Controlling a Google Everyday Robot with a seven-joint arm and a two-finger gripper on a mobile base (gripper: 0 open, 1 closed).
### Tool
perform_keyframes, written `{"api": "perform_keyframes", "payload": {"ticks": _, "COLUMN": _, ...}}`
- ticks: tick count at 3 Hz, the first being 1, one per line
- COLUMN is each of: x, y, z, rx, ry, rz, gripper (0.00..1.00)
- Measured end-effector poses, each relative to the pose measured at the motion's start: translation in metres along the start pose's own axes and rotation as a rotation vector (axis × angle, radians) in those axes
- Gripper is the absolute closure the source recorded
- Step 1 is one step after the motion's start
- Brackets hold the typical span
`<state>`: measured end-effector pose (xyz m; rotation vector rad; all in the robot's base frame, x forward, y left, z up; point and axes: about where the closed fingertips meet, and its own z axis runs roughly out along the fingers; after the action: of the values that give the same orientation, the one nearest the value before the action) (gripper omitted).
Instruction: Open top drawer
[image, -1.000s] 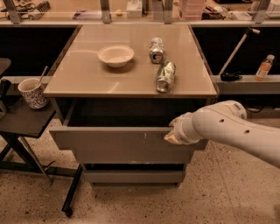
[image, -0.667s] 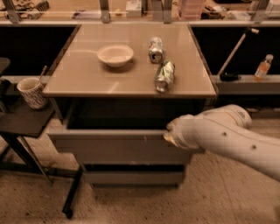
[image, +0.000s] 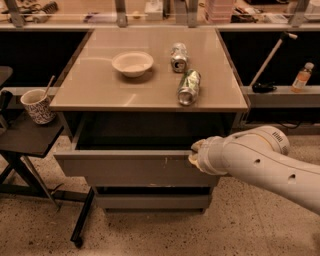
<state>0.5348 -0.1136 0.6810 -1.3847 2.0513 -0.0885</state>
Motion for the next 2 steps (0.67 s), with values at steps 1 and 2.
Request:
{"api": "perform_keyframes", "payload": {"ticks": 1, "x": 0.0, "y": 0.0, "z": 0.0, "rx": 0.0, "ry": 0.0, "rz": 0.0, "gripper": 0.81}}
{"api": "perform_keyframes", "payload": {"ticks": 2, "x": 0.0, "y": 0.0, "z": 0.0, "rx": 0.0, "ry": 0.0, "rz": 0.0, "gripper": 0.58}}
